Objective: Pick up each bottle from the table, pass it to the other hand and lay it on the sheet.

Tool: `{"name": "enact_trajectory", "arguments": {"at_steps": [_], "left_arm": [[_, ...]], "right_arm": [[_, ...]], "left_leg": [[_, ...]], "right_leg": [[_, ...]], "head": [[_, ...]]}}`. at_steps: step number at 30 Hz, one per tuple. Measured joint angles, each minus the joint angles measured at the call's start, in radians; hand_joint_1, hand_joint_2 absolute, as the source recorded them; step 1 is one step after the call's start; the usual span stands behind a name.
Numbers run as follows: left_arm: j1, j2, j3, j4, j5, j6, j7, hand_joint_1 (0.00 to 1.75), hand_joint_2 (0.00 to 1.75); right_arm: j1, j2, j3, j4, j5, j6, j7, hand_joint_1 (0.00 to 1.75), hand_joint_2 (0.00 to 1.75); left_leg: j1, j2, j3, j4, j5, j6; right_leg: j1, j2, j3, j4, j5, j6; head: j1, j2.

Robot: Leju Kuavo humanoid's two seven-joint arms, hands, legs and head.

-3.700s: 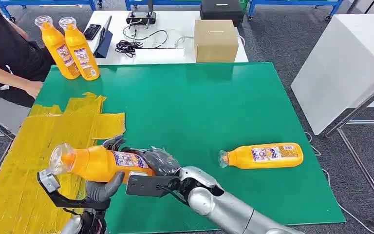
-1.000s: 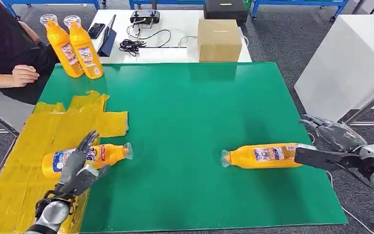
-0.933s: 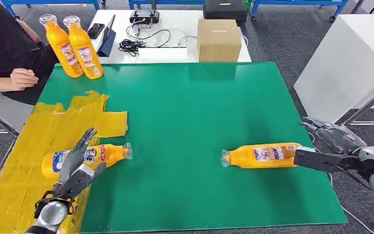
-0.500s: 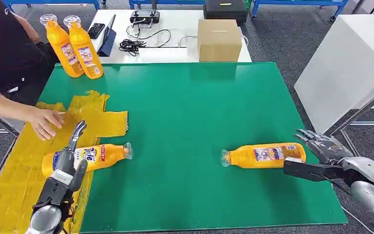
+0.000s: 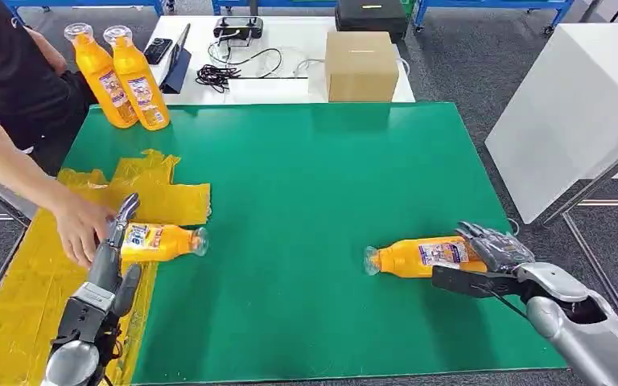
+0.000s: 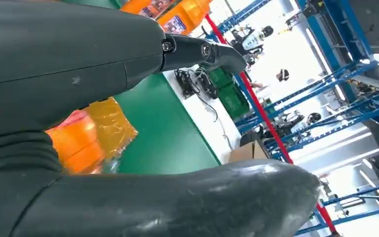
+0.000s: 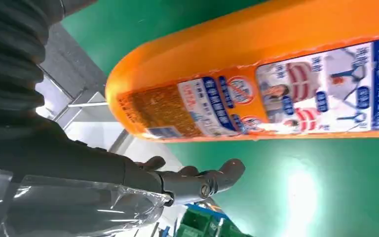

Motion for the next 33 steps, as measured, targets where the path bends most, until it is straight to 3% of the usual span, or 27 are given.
{"name": "enact_trajectory", "arguments": {"at_steps": [9, 10, 11, 17, 21, 24, 28, 33], "left_arm": [[0.024, -0.008, -0.001, -0.005, 0.007, -0.017, 0.020, 0.00, 0.00], [0.023, -0.009, -0.002, -0.007, 0.009, -0.019, 0.024, 0.00, 0.00], [0.023, -0.010, -0.002, -0.010, 0.011, -0.019, 0.027, 0.00, 0.00], [0.019, -0.013, -0.001, -0.013, 0.024, -0.035, 0.046, 0.00, 0.00], [0.008, -0.013, -0.002, -0.012, 0.039, -0.035, 0.050, 0.00, 0.00], [0.005, -0.013, -0.002, -0.008, 0.050, -0.034, 0.050, 0.00, 0.00], [0.008, -0.015, -0.002, -0.006, 0.088, -0.052, 0.062, 0.00, 0.00], [0.040, -0.030, 0.004, -0.007, 0.182, -0.106, 0.063, 0.00, 0.00]], "right_arm": [[-0.032, 0.090, 0.019, 0.134, 0.116, -0.073, 0.013, 0.00, 1.75], [-0.037, 0.104, 0.021, 0.155, 0.128, -0.077, 0.019, 1.24, 1.75], [-0.041, 0.114, 0.024, 0.170, 0.140, -0.077, 0.023, 1.75, 1.75], [-0.095, 0.171, 0.034, 0.320, 0.267, -0.061, 0.056, 1.75, 1.75], [-0.113, 0.197, 0.032, 0.397, 0.288, -0.061, 0.037, 1.75, 1.75], [-0.122, 0.205, 0.025, 0.418, 0.277, -0.059, 0.023, 1.75, 1.75], [-0.121, 0.222, 0.002, 0.418, 0.192, -0.059, -0.026, 1.75, 1.75], [-0.074, 0.251, -0.022, 0.297, -0.029, -0.095, -0.111, 1.75, 1.75]], "left_leg": [[0.000, 0.001, 0.000, 0.000, 0.000, 0.000], [0.000, 0.001, 0.000, 0.000, 0.000, 0.000], [0.000, 0.001, 0.000, 0.000, 0.000, 0.000], [0.001, 0.008, 0.007, 0.000, -0.002, -0.002], [0.002, 0.010, 0.019, -0.001, -0.006, -0.001], [0.001, 0.010, 0.020, -0.001, -0.005, 0.001], [0.001, 0.011, 0.019, -0.001, -0.004, 0.001], [0.001, 0.015, 0.015, 0.000, -0.002, 0.001]], "right_leg": [[0.000, 0.000, -0.001, 0.000, 0.000, 0.000], [0.000, 0.000, 0.000, 0.000, 0.000, 0.000], [0.000, 0.000, 0.000, 0.000, 0.000, 0.000], [0.001, 0.006, 0.002, -0.001, 0.000, 0.000], [0.001, 0.009, 0.003, -0.004, -0.002, -0.001], [0.001, 0.009, 0.005, -0.004, -0.001, -0.002], [0.000, 0.009, 0.006, -0.003, 0.002, 0.001], [0.001, 0.013, 0.013, -0.002, 0.005, 0.001]], "head": [[0.000, 0.000], [0.000, 0.000], [0.000, 0.000], [0.000, 0.000], [0.000, 0.000], [0.000, 0.000], [0.000, 0.000], [0.001, 0.000]]}}
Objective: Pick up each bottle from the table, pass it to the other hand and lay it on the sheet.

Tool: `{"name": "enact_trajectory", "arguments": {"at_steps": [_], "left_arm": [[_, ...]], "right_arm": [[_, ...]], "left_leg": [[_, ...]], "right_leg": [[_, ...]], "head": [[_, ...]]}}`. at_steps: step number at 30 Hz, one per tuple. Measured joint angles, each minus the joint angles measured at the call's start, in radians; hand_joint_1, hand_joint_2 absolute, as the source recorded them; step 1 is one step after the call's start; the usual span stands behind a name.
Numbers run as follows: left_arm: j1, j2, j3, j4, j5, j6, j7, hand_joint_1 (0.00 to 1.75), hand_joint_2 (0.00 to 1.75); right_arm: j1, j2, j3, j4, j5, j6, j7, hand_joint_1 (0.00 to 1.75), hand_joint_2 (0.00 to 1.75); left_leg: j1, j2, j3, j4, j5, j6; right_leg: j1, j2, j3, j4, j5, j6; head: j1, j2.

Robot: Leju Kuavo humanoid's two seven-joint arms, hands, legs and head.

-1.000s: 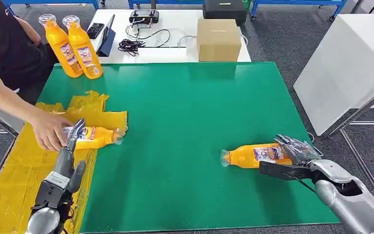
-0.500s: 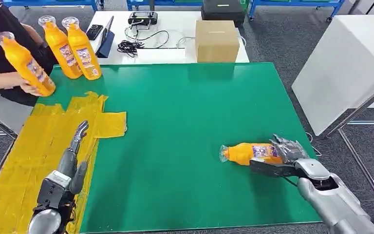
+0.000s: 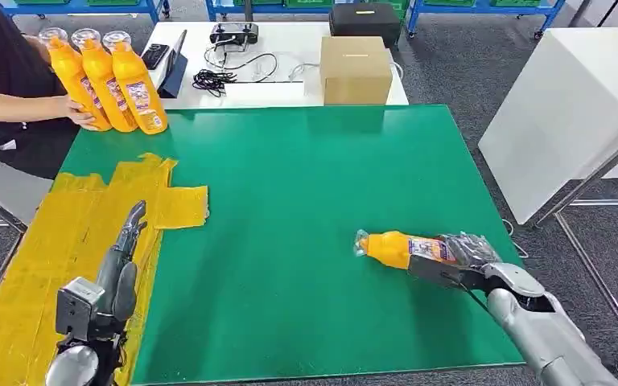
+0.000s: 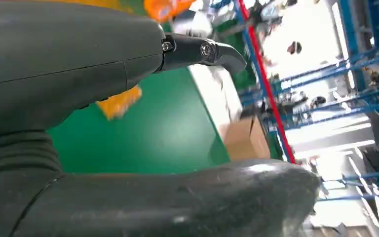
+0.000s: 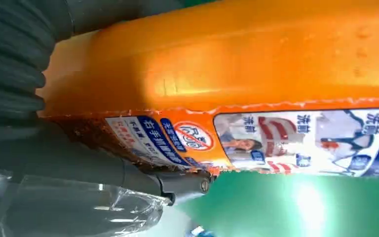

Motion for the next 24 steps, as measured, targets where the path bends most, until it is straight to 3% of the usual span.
{"name": "enact_trajectory", "arguments": {"at_steps": [1, 5, 10, 14, 24], "left_arm": [[0.014, -0.008, 0.005, -0.005, 0.027, -0.010, -0.003, 0.00, 1.75], [0.079, -0.062, 0.018, -0.034, 0.138, -0.070, -0.029, 0.00, 1.75], [0.119, -0.113, -0.003, -0.055, 0.196, -0.097, -0.031, 0.00, 1.75], [0.123, -0.139, -0.047, -0.066, 0.213, -0.104, -0.034, 0.00, 1.75], [0.093, -0.148, -0.148, -0.071, 0.201, -0.092, -0.037, 0.00, 1.75]], "right_arm": [[0.023, 0.011, -0.004, -0.053, -0.056, -0.012, -0.011, 1.75, 1.75], [0.112, 0.090, -0.003, -0.302, -0.169, -0.122, -0.043, 1.75, 1.75], [0.140, 0.180, 0.045, -0.494, -0.170, -0.210, -0.057, 1.75, 1.75], [0.143, 0.251, 0.111, -0.549, -0.085, -0.266, -0.037, 1.75, 1.75], [0.105, 0.364, 0.205, -0.537, -0.147, -0.291, -0.007, 1.75, 1.75]], "left_leg": [[0.000, 0.001, -0.001, 0.000, 0.000, 0.000], [0.000, -0.002, -0.011, 0.000, 0.001, -0.002], [0.002, -0.002, -0.014, -0.001, 0.001, -0.003], [0.002, -0.002, -0.014, -0.001, 0.001, -0.003], [0.001, -0.003, -0.014, 0.000, 0.002, -0.003]], "right_leg": [[0.000, 0.001, -0.002, 0.000, 0.000, 0.000], [0.000, 0.000, -0.014, 0.003, -0.001, -0.001], [0.001, -0.001, -0.016, 0.004, -0.002, -0.002], [0.001, -0.001, -0.016, 0.003, -0.002, -0.002], [0.000, -0.001, -0.015, 0.003, -0.002, -0.002]], "head": [[0.000, 0.000], [-0.002, 0.000], [-0.001, 0.000], [0.000, 0.000], [-0.001, 0.000]]}}
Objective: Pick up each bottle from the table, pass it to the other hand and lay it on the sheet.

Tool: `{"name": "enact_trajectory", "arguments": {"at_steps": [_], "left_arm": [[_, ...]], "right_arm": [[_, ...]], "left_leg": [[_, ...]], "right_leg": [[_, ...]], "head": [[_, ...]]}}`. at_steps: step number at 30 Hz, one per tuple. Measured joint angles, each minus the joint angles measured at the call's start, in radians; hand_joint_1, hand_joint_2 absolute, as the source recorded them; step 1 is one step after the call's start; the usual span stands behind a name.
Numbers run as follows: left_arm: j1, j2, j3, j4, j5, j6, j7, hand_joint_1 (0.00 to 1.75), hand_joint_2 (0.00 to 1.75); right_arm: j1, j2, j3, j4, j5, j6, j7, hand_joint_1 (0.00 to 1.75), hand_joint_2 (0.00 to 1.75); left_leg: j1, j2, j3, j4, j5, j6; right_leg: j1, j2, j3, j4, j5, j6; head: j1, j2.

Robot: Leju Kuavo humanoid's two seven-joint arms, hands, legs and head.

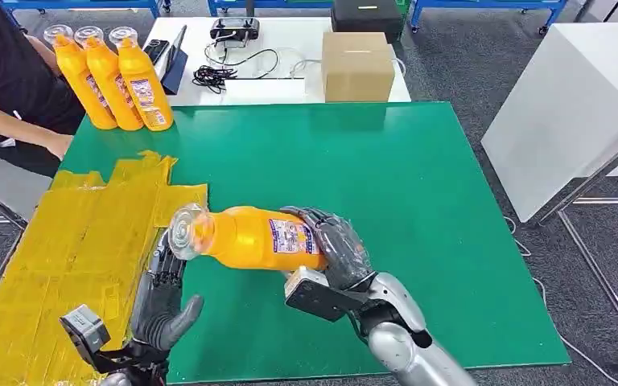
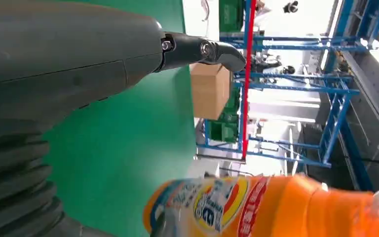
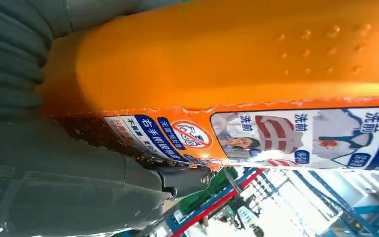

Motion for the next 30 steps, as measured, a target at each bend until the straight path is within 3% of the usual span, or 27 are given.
{"name": "enact_trajectory", "arguments": {"at_steps": [14, 30], "left_arm": [[-0.045, -0.003, -0.077, 0.000, 0.002, 0.002, -0.003, 0.00, 1.75], [-0.054, -0.005, -0.075, -0.030, 0.127, -0.040, -0.002, 0.00, 1.75]], "right_arm": [[-0.056, 0.073, 0.016, 0.114, -0.065, 0.003, 0.004, 1.75, 1.75], [-0.062, 0.133, 0.135, 0.198, -0.019, 0.017, 0.004, 1.75, 1.75]], "left_leg": [[0.000, 0.000, -0.001, 0.000, 0.000, 0.000], [0.000, 0.000, -0.002, 0.000, 0.000, 0.000]], "right_leg": [[0.000, 0.000, -0.001, 0.000, 0.000, 0.000], [0.000, 0.000, -0.002, 0.000, 0.000, 0.000]], "head": [[0.000, 0.000], [0.000, 0.000]]}}
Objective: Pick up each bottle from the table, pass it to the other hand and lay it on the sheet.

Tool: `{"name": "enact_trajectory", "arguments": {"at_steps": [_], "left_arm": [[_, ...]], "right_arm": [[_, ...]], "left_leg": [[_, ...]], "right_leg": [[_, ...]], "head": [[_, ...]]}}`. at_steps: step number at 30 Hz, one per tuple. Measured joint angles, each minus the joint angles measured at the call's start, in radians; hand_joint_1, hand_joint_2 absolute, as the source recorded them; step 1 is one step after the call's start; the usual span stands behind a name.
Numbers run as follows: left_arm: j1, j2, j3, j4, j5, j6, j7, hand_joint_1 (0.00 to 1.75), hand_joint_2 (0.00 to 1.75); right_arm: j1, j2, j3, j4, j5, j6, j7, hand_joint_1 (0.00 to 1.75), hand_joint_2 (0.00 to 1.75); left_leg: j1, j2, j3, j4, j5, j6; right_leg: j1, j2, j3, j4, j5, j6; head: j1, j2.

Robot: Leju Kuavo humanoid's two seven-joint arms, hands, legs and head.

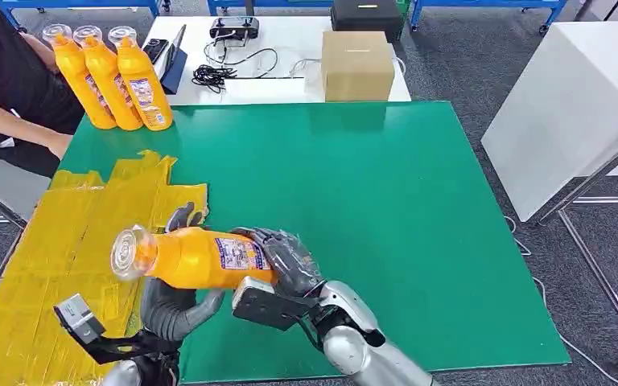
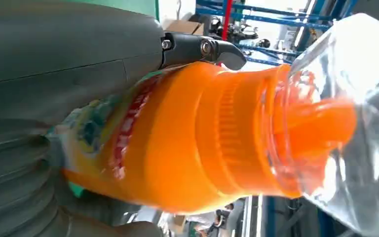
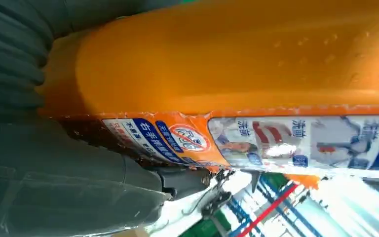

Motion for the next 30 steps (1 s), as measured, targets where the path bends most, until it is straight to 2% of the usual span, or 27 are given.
{"name": "enact_trajectory", "arguments": {"at_steps": [13, 14, 15, 30], "left_arm": [[0.011, 0.005, 0.050, -0.025, -0.006, -0.021, -0.004, 0.00, 1.75], [0.011, 0.005, 0.051, -0.025, -0.006, -0.021, -0.004, 1.19, 1.75], [0.011, 0.005, 0.054, -0.025, -0.006, -0.024, -0.004, 1.75, 1.75], [0.010, 0.008, 0.063, -0.025, -0.024, -0.053, -0.015, 1.75, 1.75]], "right_arm": [[-0.024, 0.015, 0.080, 0.011, 0.031, 0.021, 0.019, 1.75, 1.75], [-0.025, 0.015, 0.082, 0.011, 0.030, 0.020, 0.020, 1.75, 1.75], [-0.027, 0.015, 0.085, 0.013, 0.028, 0.021, 0.020, 1.75, 1.75], [-0.039, 0.017, 0.092, 0.026, 0.011, 0.035, 0.021, 1.75, 1.75]], "left_leg": [[0.000, 0.000, 0.000, 0.000, 0.000, 0.000], [0.000, 0.000, 0.000, 0.000, 0.000, 0.000], [0.000, 0.000, 0.000, 0.000, 0.000, 0.000], [0.000, 0.000, 0.000, 0.000, 0.000, 0.000]], "right_leg": [[0.000, 0.000, 0.000, 0.000, 0.000, 0.000], [0.000, 0.000, 0.000, 0.000, 0.000, 0.000], [0.000, 0.000, 0.000, 0.000, 0.000, 0.000], [0.000, 0.000, -0.001, 0.000, 0.000, 0.000]], "head": [[0.000, 0.000], [0.000, 0.000], [0.000, 0.000], [0.000, 0.000]]}}
